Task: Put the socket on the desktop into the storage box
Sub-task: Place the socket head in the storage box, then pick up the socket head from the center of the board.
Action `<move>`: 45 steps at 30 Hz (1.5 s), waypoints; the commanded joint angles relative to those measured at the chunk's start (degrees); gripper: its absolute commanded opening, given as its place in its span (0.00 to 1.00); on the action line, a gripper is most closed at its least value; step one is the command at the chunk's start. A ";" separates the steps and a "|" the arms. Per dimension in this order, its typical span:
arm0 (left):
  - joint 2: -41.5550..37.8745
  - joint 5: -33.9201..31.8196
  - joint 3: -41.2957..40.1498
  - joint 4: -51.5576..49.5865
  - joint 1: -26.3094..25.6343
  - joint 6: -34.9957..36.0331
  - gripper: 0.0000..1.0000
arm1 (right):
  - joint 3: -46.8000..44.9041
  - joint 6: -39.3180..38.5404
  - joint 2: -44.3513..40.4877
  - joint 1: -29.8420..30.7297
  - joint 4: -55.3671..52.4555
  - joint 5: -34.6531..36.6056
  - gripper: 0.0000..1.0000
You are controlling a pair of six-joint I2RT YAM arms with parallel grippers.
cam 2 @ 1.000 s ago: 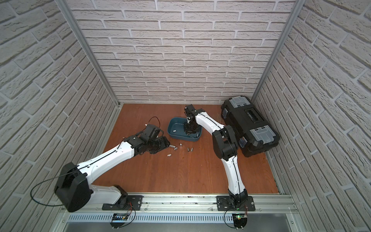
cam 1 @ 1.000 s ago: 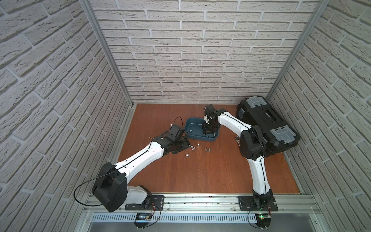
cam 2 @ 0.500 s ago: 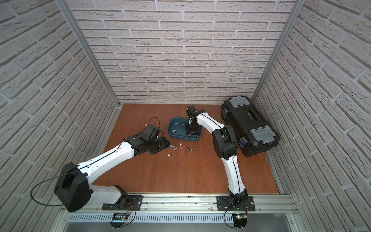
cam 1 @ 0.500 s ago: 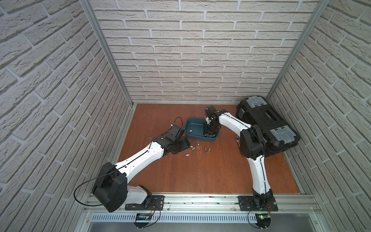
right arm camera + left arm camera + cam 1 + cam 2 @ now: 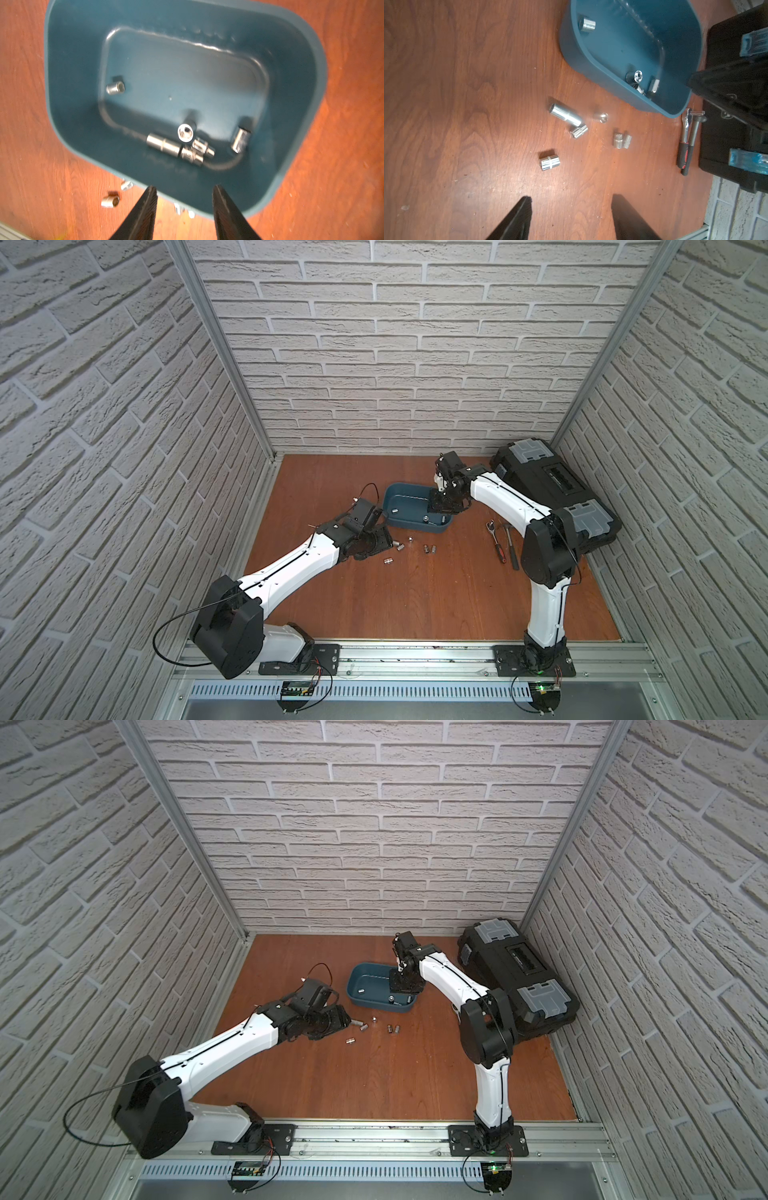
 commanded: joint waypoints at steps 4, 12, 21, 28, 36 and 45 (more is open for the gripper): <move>1.59 -2.22 1.39 -2.84 -1.13 2.64 0.66 | -7.98 0.26 -10.23 1.78 3.71 0.01 0.50; 5.78 -3.82 3.99 -4.98 -3.08 3.94 0.66 | -19.10 -0.33 -20.62 3.97 6.93 -1.52 0.50; 9.04 -5.13 5.13 -5.50 -4.19 3.74 0.65 | -31.18 -1.98 -31.11 5.82 9.52 -3.66 0.50; 13.92 -6.82 7.64 -7.38 -5.80 3.66 0.65 | -41.07 -0.67 -38.92 8.74 13.87 -4.98 0.50; 19.39 -9.52 11.04 -10.37 -6.69 3.45 0.62 | -46.29 1.04 -44.20 11.18 14.67 -4.37 0.50; 24.71 -11.19 14.18 -12.05 -7.08 2.61 0.58 | -48.34 2.32 -46.20 11.49 15.03 -3.74 0.50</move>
